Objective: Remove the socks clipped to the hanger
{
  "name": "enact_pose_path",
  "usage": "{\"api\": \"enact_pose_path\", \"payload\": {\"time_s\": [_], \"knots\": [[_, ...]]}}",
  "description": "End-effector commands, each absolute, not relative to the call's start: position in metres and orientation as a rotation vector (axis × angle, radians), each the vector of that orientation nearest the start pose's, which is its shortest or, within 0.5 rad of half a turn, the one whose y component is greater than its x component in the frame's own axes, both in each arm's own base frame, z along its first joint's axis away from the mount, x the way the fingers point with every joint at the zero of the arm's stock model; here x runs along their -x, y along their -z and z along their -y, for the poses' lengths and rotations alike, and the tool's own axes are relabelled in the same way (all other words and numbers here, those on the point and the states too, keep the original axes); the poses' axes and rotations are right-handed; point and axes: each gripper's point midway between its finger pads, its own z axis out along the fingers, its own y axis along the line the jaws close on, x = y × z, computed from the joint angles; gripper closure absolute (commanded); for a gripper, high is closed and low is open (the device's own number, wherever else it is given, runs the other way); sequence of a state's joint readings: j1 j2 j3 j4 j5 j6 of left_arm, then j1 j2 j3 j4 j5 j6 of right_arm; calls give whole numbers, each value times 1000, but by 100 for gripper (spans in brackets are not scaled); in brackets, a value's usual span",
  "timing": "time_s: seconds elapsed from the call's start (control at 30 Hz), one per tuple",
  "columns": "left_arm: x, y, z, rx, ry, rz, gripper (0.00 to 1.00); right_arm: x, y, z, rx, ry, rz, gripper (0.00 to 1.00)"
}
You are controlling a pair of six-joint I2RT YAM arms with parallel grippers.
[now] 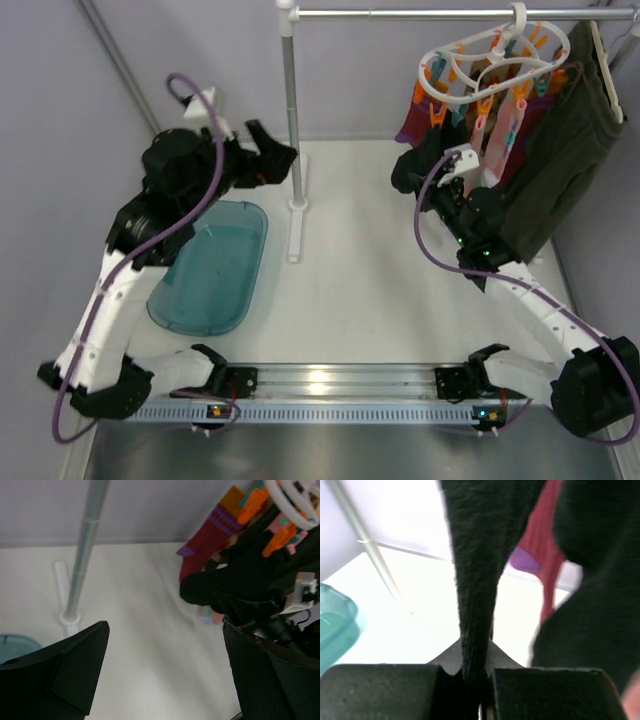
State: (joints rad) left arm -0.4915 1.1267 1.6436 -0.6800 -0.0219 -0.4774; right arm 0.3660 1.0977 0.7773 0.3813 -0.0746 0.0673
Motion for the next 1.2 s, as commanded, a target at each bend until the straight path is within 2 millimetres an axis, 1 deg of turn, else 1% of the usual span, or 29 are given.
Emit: {"api": "enact_pose_path", "payload": {"time_s": [0.0,0.03,0.07,0.1,0.13,0.17,0.2,0.23,0.27,0.3,0.33,0.37,0.4,0.47,0.57,0.67,0.7,0.77,0.8,0.9,0.93,1.0,1.03,1.17], "knots": [[-301,-505,218,-93,646,-1637,2,-353,-347,-173,246,-466,-1329,100],[-308,-490,260,-166,649,-1680,1,-351,-347,-174,239,-472,-1327,100],[-309,-496,275,-214,654,-1665,2,-347,-348,-175,234,-480,-1319,100],[-310,-520,286,-225,685,-1612,2,-345,-349,-177,231,-494,-1314,100],[-321,-506,314,-285,675,-1635,1,-341,-350,-180,229,-515,-1313,100],[-326,-509,327,-313,677,-1619,1,-338,-351,-180,226,-524,-1307,100],[-321,-532,336,-318,702,-1557,1,-337,-352,-179,203,-521,-1309,100],[-323,-537,347,-352,694,-1529,1,-333,-354,-178,199,-524,-1301,100],[-331,-535,367,-385,698,-1511,1,-330,-355,-181,198,-530,-1298,100],[-329,-536,378,-401,694,-1496,1,-328,-355,-182,202,-535,-1297,100],[-332,-537,388,-417,674,-1467,1,-326,-356,-182,204,-538,-1292,100],[-336,-532,399,-428,664,-1461,2,-325,-357,-184,206,-543,-1293,100],[-335,-529,408,-439,662,-1452,1,-325,-357,-184,205,-540,-1295,100],[-339,-528,419,-433,671,-1428,1,-326,-357,-184,204,-532,-1302,100],[-343,-529,429,-430,673,-1399,2,-329,-355,-183,211,-506,-1316,100],[-343,-527,438,-453,663,-1374,4,-333,-351,-184,217,-491,-1334,100],[-341,-524,444,-468,660,-1369,4,-334,-349,-185,225,-485,-1339,100],[-343,-526,447,-458,649,-1354,7,-336,-349,-187,231,-486,-1343,100],[-347,-524,449,-441,634,-1350,8,-335,-350,-187,232,-487,-1338,100],[-356,-524,448,-427,582,-1329,13,-334,-350,-189,239,-488,-1336,100],[-358,-520,451,-435,575,-1331,15,-334,-350,-190,242,-489,-1336,100],[-360,-519,455,-441,576,-1321,22,-335,-351,-191,248,-487,-1338,100],[-360,-515,460,-450,579,-1323,25,-335,-350,-192,251,-484,-1342,100],[-369,-508,464,-438,551,-1318,34,-335,-348,-194,260,-486,-1345,100]]}}
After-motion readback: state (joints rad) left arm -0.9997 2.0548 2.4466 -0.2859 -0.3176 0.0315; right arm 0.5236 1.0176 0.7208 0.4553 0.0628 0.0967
